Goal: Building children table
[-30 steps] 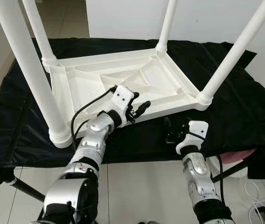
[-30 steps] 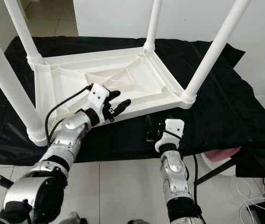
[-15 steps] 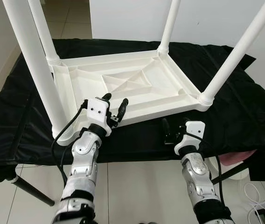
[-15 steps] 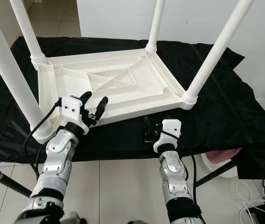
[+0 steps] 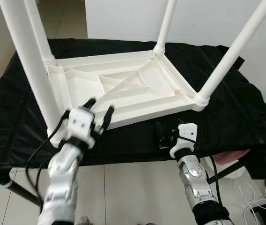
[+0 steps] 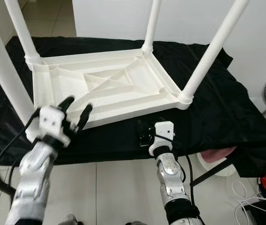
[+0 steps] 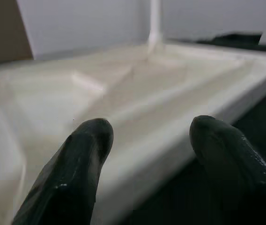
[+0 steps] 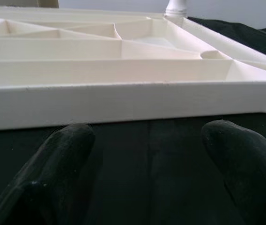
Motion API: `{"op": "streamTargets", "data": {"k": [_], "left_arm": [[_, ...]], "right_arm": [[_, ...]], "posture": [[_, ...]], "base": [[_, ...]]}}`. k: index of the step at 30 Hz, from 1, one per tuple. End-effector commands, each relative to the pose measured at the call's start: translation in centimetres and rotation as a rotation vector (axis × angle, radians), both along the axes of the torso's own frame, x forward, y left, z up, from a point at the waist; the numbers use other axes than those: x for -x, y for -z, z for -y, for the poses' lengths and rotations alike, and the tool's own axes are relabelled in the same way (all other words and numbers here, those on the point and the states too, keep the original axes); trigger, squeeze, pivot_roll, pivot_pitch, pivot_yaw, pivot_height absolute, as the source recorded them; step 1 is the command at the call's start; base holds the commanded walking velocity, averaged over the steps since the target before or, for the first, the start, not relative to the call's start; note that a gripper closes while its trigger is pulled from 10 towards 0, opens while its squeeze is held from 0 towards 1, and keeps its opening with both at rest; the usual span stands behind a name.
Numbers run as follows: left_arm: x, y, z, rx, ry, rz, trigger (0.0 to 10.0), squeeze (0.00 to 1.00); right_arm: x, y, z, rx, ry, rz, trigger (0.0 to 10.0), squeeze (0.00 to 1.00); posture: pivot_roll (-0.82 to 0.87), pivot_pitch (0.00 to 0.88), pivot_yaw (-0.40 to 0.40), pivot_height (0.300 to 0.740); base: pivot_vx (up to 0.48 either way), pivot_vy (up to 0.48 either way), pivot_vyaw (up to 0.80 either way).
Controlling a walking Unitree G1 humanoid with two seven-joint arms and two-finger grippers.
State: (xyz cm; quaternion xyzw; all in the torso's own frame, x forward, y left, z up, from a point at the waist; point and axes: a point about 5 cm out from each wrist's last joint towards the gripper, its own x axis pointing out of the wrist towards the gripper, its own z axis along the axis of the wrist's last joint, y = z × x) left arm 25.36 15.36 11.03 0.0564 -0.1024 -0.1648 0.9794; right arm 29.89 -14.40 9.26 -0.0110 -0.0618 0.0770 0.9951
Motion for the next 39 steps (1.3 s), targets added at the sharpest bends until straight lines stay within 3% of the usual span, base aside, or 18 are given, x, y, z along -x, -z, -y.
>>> {"op": "streamTargets", "data": {"k": [1, 5, 8, 14, 28, 32, 39], "left_arm": [[-0.3, -0.7, 0.7, 0.049, -0.033, 0.023, 10.0, 0.00], [1.1, -0.3, -1.7, 0.030, -0.104, -0.006, 10.0, 0.00], [1.4, -0.3, -2.0, 0.022, -0.111, -0.007, 10.0, 0.00], [3.4, -0.4, -3.5, -0.032, -0.115, -0.037, 10.0, 0.00], [4.3, -1.1, -5.5, -0.070, -0.137, -0.050, 10.0, 0.00], [5.6, -1.3, -7.4, -0.123, -0.129, -0.076, 10.0, 0.00], [6.9, -1.9, -8.1, -0.137, -0.119, -0.061, 10.0, 0.00]], "right_arm": [[0.0, 0.2, -0.1, 0.002, -0.003, 0.000, 10.0, 0.00], [-0.3, 0.2, -0.3, -0.004, -0.006, -0.002, 10.0, 0.00], [-0.3, 0.2, -0.3, -0.005, -0.008, -0.003, 10.0, 0.00], [-0.7, 0.1, -0.2, 0.001, -0.014, 0.001, 10.0, 0.00], [-0.7, 0.3, -0.5, -0.007, -0.009, 0.003, 10.0, 0.00], [-0.8, 0.4, -0.4, -0.003, -0.013, 0.003, 10.0, 0.00], [-1.1, 0.4, -0.5, 0.000, -0.020, 0.000, 10.0, 0.00]], "posture": [[0.09, 0.041, -0.090, 0.740], [0.12, 0.048, -0.098, 0.740], [0.12, 0.048, -0.100, 0.740], [0.14, 0.058, -0.101, 0.740], [0.16, 0.057, -0.095, 0.740], [0.16, 0.057, -0.101, 0.740], [0.18, 0.054, -0.104, 0.740]], "base": [[0.000, 0.000, 0.00], [0.000, 0.000, 0.00], [0.000, 0.000, 0.00], [0.000, 0.000, 0.00], [0.000, 0.000, 0.00], [0.000, 0.000, 0.00], [0.000, 0.000, 0.00]]}}
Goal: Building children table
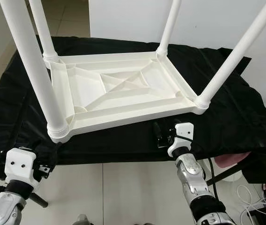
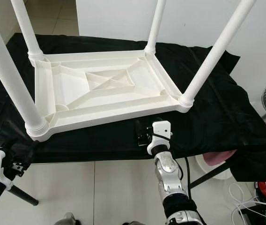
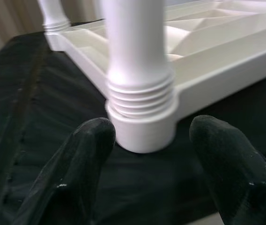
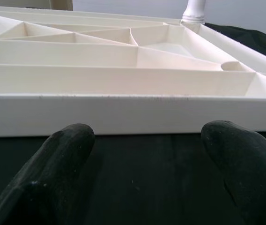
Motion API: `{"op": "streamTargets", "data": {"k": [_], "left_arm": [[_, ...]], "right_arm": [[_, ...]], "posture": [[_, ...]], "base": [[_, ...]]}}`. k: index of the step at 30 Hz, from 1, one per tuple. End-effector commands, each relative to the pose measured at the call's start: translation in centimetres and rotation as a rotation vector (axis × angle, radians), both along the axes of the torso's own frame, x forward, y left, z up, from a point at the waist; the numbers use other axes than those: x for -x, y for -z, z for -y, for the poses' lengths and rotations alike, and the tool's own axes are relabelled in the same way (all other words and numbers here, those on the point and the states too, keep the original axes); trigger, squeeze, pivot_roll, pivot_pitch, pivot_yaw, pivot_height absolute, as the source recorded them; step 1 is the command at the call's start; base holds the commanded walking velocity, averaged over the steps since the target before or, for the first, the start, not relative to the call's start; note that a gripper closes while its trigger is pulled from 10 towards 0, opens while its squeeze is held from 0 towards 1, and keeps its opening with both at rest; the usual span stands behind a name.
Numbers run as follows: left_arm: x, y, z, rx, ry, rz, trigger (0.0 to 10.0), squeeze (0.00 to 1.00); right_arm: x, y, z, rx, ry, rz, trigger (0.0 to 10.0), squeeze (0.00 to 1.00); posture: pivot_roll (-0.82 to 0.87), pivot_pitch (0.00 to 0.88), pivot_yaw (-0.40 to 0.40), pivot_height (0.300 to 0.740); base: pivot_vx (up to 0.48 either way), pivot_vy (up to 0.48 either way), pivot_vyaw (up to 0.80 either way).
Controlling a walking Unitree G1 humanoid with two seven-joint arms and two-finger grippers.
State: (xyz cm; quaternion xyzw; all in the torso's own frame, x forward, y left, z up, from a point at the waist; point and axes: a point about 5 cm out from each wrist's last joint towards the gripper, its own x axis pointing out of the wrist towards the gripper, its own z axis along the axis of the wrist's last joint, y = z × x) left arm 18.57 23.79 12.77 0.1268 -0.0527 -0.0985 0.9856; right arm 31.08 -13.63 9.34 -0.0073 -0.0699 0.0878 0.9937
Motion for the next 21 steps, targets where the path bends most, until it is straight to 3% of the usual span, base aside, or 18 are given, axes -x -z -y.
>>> {"op": "streamTargets", "data": {"k": [1, 5, 6, 10, 11, 12, 16, 21], "left_arm": [[0.3, -0.2, 0.1, 0.000, 0.028, 0.006, 10.0, 0.00], [0.6, 0.0, -1.4, -0.037, -0.029, -0.015, 10.0, 0.00], [0.4, -0.2, -2.7, -0.062, -0.063, -0.013, 10.0, 0.00], [0.2, -0.6, -4.1, -0.073, -0.088, -0.009, 10.0, 0.00], [-0.2, -0.9, -5.6, -0.080, -0.129, -0.010, 10.0, 0.00], [-0.2, -0.9, -5.6, -0.080, -0.129, -0.010, 10.0, 0.00], [-1.6, -1.4, -8.2, -0.113, -0.158, -0.013, 10.0, 0.00], [-4.1, -2.3, -9.1, -0.114, -0.192, 0.028, 10.0, 0.00]], "right_arm": [[0.1, 0.5, 0.2, 0.007, 0.002, -0.015, 10.0, 0.00], [0.1, 0.5, -0.2, 0.004, -0.006, -0.016, 10.0, 0.00], [0.1, 0.6, -0.3, 0.000, -0.010, -0.018, 10.0, 0.00], [0.0, 0.6, -0.5, -0.003, -0.013, -0.017, 10.0, 0.00], [-0.1, 0.5, -0.6, -0.004, -0.013, -0.014, 10.0, 0.00], [-0.1, 0.5, -0.6, -0.004, -0.013, -0.014, 10.0, 0.00], [-0.2, 0.5, -0.4, -0.008, -0.005, -0.013, 10.0, 0.00], [-0.1, 0.5, -0.2, -0.012, 0.015, -0.007, 10.0, 0.00]], "posture": [[0.18, 0.053, -0.107, 0.740], [0.19, 0.051, -0.106, 0.740], [0.20, 0.050, -0.106, 0.740], [0.20, 0.048, -0.103, 0.740], [0.19, 0.045, -0.101, 0.740], [0.19, 0.045, -0.101, 0.740], [0.19, 0.045, -0.095, 0.740], [0.15, 0.045, -0.077, 0.740]], "base": [[0.000, 0.000, 0.00], [0.000, 0.000, 0.00], [0.000, 0.000, 0.00], [0.000, 0.000, 0.00], [0.000, 0.000, 0.00], [0.000, 0.000, 0.00], [0.000, 0.000, 0.00], [0.000, 0.000, 0.00]]}}
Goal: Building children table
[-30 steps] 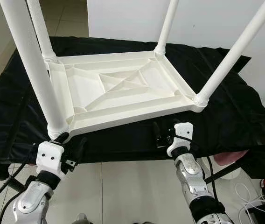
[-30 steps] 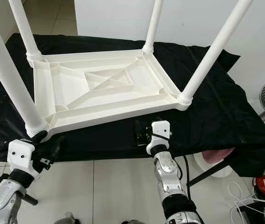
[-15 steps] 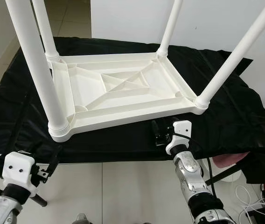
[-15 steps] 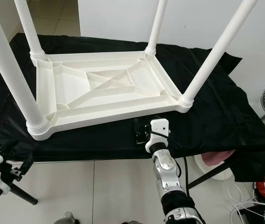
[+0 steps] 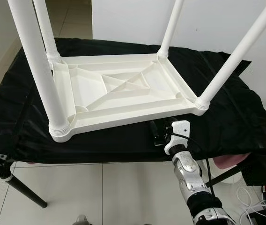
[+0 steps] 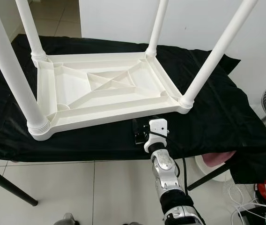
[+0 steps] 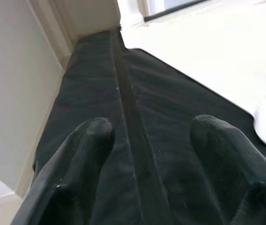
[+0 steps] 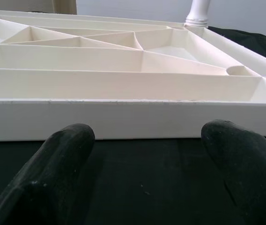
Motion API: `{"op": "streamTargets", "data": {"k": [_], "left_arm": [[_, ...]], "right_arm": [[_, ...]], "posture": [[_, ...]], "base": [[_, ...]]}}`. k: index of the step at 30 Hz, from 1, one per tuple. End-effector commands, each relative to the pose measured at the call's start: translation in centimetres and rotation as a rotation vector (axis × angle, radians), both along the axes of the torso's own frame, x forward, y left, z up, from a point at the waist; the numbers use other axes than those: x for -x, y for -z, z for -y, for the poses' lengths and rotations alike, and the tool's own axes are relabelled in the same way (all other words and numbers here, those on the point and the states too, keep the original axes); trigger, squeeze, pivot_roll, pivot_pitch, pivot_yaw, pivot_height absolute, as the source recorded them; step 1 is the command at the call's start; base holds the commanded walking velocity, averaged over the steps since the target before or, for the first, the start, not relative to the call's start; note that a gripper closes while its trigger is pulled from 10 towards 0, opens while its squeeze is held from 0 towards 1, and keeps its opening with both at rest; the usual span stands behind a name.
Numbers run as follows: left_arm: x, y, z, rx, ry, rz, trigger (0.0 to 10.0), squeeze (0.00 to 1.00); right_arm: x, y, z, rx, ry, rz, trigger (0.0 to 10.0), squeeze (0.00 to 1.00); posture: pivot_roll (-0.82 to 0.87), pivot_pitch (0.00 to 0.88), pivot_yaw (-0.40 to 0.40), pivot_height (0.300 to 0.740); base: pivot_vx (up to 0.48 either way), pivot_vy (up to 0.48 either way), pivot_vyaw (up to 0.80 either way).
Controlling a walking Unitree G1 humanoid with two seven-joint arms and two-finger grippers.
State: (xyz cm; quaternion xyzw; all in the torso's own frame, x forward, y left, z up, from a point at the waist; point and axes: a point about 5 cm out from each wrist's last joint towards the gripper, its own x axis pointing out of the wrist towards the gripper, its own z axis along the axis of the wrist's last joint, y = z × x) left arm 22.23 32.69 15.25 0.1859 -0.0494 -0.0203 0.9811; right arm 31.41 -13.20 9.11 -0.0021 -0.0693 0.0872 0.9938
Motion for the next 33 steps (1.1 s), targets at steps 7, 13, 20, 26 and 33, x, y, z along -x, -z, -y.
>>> {"op": "streamTargets", "data": {"k": [7, 13, 20, 26, 33], "left_arm": [[-4.8, -1.0, 0.7, 0.022, -0.020, 0.068, 10.0, 0.00], [-7.3, -2.2, 2.8, 0.028, 0.051, 0.131, 10.0, 0.00], [-8.9, -3.0, 6.7, 0.077, 0.172, 0.195, 10.0, 0.00], [-8.6, -2.4, 10.8, 0.128, 0.279, 0.219, 10.0, 0.00], [-7.4, -2.2, 13.6, 0.186, 0.318, 0.233, 10.0, 0.00]], "right_arm": [[0.3, 0.3, 0.4, 0.001, 0.032, 0.003, 10.0, 0.00], [0.6, 0.2, 0.2, 0.042, 0.019, 0.021, 10.0, 0.00], [0.7, 0.4, 0.7, 0.018, 0.053, 0.008, 10.0, 0.00], [0.7, 0.4, 0.7, 0.024, 0.054, 0.010, 10.0, 0.00], [0.5, 0.4, 0.7, 0.024, 0.060, 0.003, 10.0, 0.00]], "posture": [[0.13, 0.043, -0.067, 0.740], [0.10, 0.044, -0.057, 0.740], [0.09, 0.045, -0.050, 0.740], [0.09, 0.044, -0.047, 0.740], [0.10, 0.037, -0.042, 0.740]], "base": [[0.000, 0.000, 0.00], [0.000, 0.000, 0.00], [0.000, 0.000, 0.00], [0.000, 0.000, 0.00], [0.000, 0.000, 0.00]]}}
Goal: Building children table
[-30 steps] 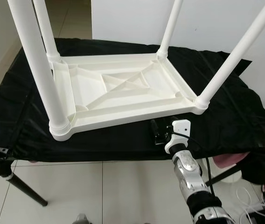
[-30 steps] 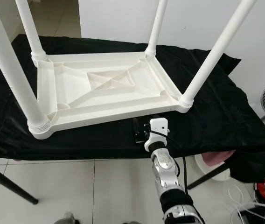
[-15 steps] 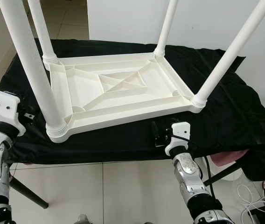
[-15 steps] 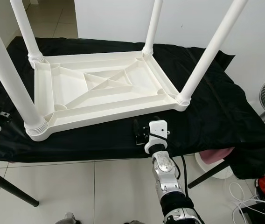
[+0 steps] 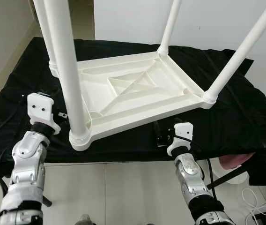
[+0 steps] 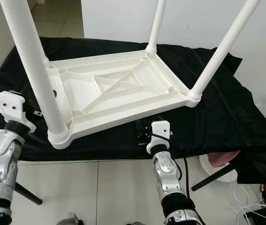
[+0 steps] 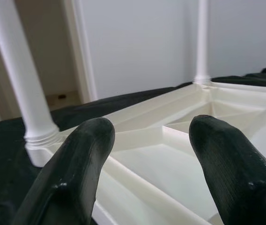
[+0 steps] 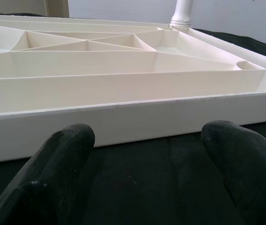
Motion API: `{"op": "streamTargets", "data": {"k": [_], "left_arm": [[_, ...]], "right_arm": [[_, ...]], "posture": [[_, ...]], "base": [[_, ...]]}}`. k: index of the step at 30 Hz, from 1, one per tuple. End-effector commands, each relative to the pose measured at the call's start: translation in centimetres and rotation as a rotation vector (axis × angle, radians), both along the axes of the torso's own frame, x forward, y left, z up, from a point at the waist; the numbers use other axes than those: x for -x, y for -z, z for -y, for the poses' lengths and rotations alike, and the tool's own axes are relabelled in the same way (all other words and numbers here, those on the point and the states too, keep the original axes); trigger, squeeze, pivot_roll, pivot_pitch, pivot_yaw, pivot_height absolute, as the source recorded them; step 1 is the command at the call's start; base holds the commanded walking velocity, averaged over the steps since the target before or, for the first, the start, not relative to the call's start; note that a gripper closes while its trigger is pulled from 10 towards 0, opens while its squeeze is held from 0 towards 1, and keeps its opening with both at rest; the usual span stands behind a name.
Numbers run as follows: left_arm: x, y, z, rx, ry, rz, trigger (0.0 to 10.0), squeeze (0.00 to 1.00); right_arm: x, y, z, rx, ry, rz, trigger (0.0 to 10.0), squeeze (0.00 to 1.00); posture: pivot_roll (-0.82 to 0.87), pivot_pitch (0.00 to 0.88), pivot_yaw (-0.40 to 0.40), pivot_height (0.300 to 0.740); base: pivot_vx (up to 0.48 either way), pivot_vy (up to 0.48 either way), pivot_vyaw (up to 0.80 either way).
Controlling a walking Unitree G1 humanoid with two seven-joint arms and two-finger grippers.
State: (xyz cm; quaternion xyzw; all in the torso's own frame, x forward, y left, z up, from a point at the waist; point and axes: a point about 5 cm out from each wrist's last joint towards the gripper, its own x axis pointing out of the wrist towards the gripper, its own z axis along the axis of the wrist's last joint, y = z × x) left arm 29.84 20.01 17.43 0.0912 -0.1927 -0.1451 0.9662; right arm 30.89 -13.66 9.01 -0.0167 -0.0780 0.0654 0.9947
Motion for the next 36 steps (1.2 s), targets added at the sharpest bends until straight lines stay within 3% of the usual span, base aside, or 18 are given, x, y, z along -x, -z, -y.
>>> {"op": "streamTargets", "data": {"k": [1, 4, 5, 10, 14, 18, 23, 36], "left_arm": [[0.2, 0.0, 0.9, 0.009, 0.009, -0.002, 10.0, 0.00], [0.7, 0.2, 2.0, 0.033, 0.022, -0.008, 10.0, 0.00], [1.3, 0.3, 3.2, 0.062, 0.036, -0.015, 10.0, 0.00], [2.0, 0.5, 4.3, 0.080, 0.041, -0.026, 10.0, 0.00], [2.4, 0.8, 5.3, 0.125, 0.033, -0.047, 10.0, 0.00], [2.4, 0.6, 5.9, 0.117, 0.059, -0.047, 10.0, 0.00], [2.3, 0.0, 6.8, 0.097, 0.092, -0.047, 10.0, 0.00], [2.0, -1.0, 7.7, 0.093, 0.134, -0.024, 10.0, 0.00]], "right_arm": [[0.0, 0.3, 0.2, -0.001, 0.015, -0.017, 10.0, 0.00], [-0.2, 0.2, 0.2, -0.001, 0.016, -0.016, 10.0, 0.00], [-0.4, 0.1, 0.1, 0.001, 0.017, -0.014, 10.0, 0.00], [-0.6, 0.0, 0.5, 0.010, 0.033, -0.013, 10.0, 0.00], [-1.3, 0.5, 2.1, 0.020, 0.173, -0.079, 10.0, 0.00], [-1.6, 0.5, 2.6, -0.014, 0.226, -0.097, 10.0, 0.00], [-2.3, -0.1, 2.1, -0.077, 0.198, -0.076, 10.0, 0.00], [-3.7, -0.4, 1.8, -0.071, 0.256, -0.137, 10.0, 0.00]], "posture": [[0.10, 0.037, -0.042, 0.740], [0.10, 0.031, -0.035, 0.740], [0.09, 0.029, -0.034, 0.740], [0.10, 0.023, -0.028, 0.740], [0.10, 0.014, -0.028, 0.740], [0.10, 0.011, -0.030, 0.740], [0.10, 0.013, -0.027, 0.740], [0.10, 0.028, -0.023, 0.740]], "base": [[0.000, 0.000, 0.00], [0.000, 0.000, 0.00], [0.000, 0.000, 0.00], [0.000, 0.000, 0.00], [0.000, 0.000, 0.00], [0.000, 0.000, 0.00], [0.000, 0.000, 0.00], [0.000, 0.000, 0.00]]}}
